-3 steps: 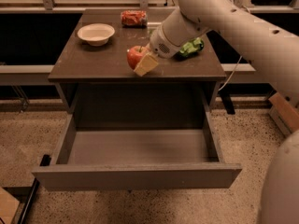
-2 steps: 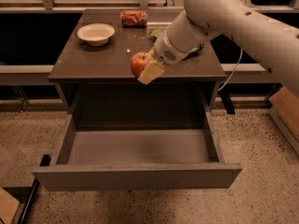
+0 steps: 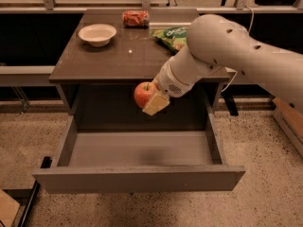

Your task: Place apple into top drawer

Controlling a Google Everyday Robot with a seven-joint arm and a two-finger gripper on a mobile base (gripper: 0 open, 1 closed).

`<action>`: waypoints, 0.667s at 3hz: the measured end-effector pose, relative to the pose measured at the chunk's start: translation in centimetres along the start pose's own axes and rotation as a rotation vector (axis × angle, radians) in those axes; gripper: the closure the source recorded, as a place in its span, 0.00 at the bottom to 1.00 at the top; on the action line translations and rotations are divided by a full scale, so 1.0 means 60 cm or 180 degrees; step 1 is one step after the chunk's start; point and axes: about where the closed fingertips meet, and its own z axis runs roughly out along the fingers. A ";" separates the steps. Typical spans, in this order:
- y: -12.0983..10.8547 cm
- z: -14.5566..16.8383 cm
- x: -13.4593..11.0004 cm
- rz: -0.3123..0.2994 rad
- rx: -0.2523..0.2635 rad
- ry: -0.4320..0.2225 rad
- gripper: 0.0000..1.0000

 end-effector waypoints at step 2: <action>0.029 0.061 0.065 0.0168 0.0310 -0.0079 1.00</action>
Offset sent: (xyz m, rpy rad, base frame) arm -0.0053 -0.0168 -0.0926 0.0525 -0.1010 -0.1590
